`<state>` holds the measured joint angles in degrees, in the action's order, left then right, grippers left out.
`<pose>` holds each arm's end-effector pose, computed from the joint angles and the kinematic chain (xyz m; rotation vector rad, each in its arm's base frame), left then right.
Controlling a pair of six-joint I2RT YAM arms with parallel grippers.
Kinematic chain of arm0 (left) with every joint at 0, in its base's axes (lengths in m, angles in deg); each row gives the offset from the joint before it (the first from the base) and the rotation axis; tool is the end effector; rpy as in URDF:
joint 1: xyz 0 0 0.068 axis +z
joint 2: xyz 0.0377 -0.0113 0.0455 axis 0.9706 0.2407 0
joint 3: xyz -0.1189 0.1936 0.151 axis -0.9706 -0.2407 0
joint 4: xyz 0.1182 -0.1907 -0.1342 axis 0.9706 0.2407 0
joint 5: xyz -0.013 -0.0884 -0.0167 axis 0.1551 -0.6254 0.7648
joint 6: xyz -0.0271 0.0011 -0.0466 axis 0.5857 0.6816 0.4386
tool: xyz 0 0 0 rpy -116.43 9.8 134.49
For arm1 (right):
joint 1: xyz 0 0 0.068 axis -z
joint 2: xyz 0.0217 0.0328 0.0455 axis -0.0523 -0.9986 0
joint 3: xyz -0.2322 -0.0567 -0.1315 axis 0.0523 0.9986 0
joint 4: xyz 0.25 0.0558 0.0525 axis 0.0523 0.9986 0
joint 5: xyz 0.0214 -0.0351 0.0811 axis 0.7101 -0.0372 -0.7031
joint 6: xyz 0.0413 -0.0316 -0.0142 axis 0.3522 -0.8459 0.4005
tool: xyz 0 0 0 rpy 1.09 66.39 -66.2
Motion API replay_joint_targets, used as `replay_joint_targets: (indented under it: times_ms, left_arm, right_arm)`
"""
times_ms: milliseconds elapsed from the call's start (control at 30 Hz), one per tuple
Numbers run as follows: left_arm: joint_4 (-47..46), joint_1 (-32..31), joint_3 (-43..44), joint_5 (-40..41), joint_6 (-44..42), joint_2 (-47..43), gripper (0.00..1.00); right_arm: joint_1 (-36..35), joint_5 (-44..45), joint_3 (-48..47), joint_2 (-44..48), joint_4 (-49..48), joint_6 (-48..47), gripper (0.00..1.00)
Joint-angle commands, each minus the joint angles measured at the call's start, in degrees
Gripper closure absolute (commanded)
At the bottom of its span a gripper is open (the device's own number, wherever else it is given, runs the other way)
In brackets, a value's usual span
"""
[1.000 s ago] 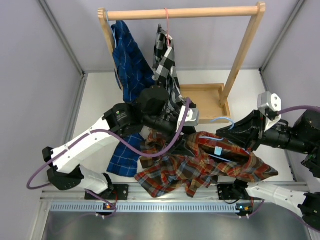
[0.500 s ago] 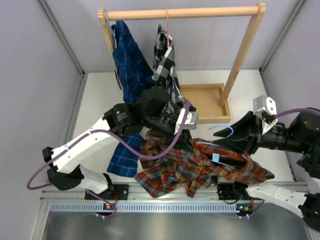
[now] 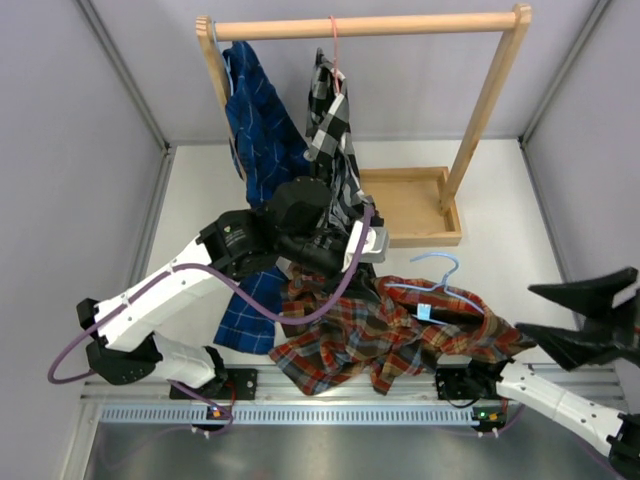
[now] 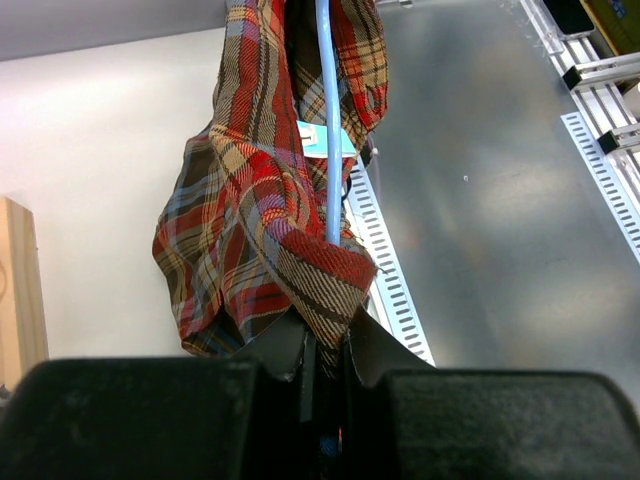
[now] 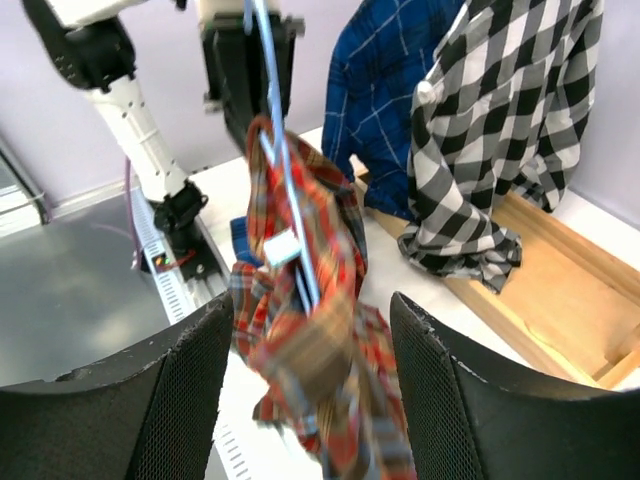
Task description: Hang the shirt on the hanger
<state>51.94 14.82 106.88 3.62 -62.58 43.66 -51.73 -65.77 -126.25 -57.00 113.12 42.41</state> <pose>0.1089 -0.2494 0.4542 1.6976 1.3515 -1.2634 -0.0493 -0.0468 0.4860 -0.7557 1.4202 0.8437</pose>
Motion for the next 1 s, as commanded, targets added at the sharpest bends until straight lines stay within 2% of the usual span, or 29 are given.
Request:
replay_joint_targets:
  times_ms: [0, 133, 233, 400, 500, 533, 633, 733, 767, 800, 833, 967]
  left_arm:
    - [-2.29, 0.61, 1.94, -2.30, -0.73, -2.89, 1.00]
    - [-2.29, 0.61, 4.32, -3.89, 0.94, -1.58, 1.00]
    - [-2.29, 0.61, 5.98, -4.06, 1.81, -0.70, 1.00]
    - [-2.38, 0.87, 7.83, -4.68, 2.26, -0.17, 1.00]
    - [-2.38, 1.22, 8.19, -5.64, 2.52, -0.26, 1.00]
    - [-2.38, 1.31, 8.19, -6.17, 2.44, -0.25, 1.00]
    - [-2.38, 1.49, 8.01, -6.35, 2.61, 0.01, 1.00]
    - [-2.29, 1.66, 7.49, -6.17, 2.52, 0.01, 1.00]
    - [-2.38, 1.93, 7.31, -6.26, 2.52, -0.08, 1.00]
    - [-2.38, 2.10, 7.13, -6.44, 2.44, -0.08, 1.00]
    - [-2.38, 2.36, 7.05, -6.70, 2.44, -0.08, 1.00]
    - [-1.68, 3.42, 6.96, -7.32, 2.17, 0.18, 1.00]
  right_arm:
    - [-0.75, -1.46, 1.98, 0.83, 7.23, 0.69, 0.38]
    - [-0.67, -0.15, 3.49, -1.88, 9.17, -0.89, 0.42]
    - [-0.66, -3.39, 3.40, -4.69, 9.44, -2.38, 0.49]
    - [-0.58, -7.09, 4.36, -6.72, 9.26, -5.73, 0.52]
    - [-0.58, -9.28, 5.76, -7.08, 7.42, -5.91, 0.59]
    - [-0.66, -9.99, 6.03, -7.42, 6.98, -6.17, 0.64]
    - [-0.58, -10.70, 6.30, -7.60, 5.66, -6.96, 0.65]
    - [-0.66, -12.54, 5.86, -6.73, 3.21, -7.40, 0.73]
    - [-0.58, -13.15, 5.69, -6.55, 3.11, -7.66, 0.69]
    - [-0.58, -12.72, 4.81, -6.29, 3.28, -7.66, 0.60]
    - [-0.58, -11.68, 4.28, -5.59, 3.72, -7.66, 0.39]
    - [-0.66, -6.06, 1.65, -3.56, 6.88, -7.23, 0.35]
